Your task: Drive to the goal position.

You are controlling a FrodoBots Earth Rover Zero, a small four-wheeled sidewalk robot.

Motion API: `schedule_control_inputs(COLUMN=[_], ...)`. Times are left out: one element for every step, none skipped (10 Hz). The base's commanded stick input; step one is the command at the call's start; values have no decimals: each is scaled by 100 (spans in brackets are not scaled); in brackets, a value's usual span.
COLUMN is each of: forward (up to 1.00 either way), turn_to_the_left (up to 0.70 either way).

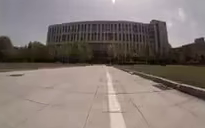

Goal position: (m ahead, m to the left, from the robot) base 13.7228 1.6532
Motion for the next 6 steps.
schedule_control_inputs(forward=[100,100,100,100,100,100], turn_to_the_left=[0,0,0,0,0,0])
